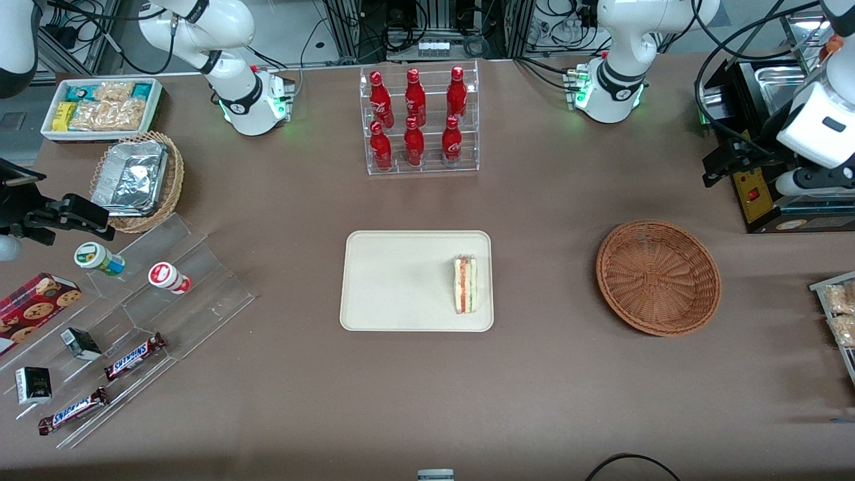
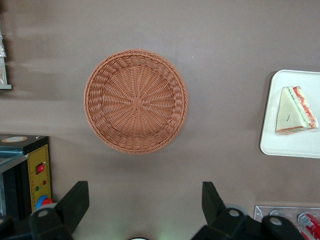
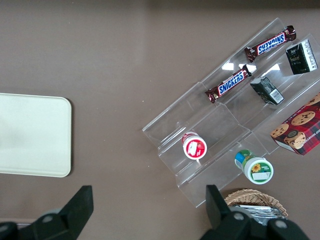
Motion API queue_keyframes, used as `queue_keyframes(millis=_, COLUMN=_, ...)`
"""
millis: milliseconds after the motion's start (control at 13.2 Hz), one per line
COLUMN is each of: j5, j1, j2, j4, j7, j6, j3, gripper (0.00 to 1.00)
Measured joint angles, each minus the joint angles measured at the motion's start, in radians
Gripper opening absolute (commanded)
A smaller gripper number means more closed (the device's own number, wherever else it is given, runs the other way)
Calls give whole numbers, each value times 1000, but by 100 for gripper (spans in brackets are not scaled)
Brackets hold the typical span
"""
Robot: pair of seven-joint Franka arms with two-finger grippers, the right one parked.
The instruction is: Place sandwich from basket to tray
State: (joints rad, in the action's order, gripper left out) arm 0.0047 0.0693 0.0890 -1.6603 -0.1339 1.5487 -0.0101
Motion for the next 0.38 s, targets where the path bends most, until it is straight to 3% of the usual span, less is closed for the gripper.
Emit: queue_keyframes(millis=377, j5=31, j1=1, j2=-3, j4=0, j7=4, j6=2, j3=0, gripper=100)
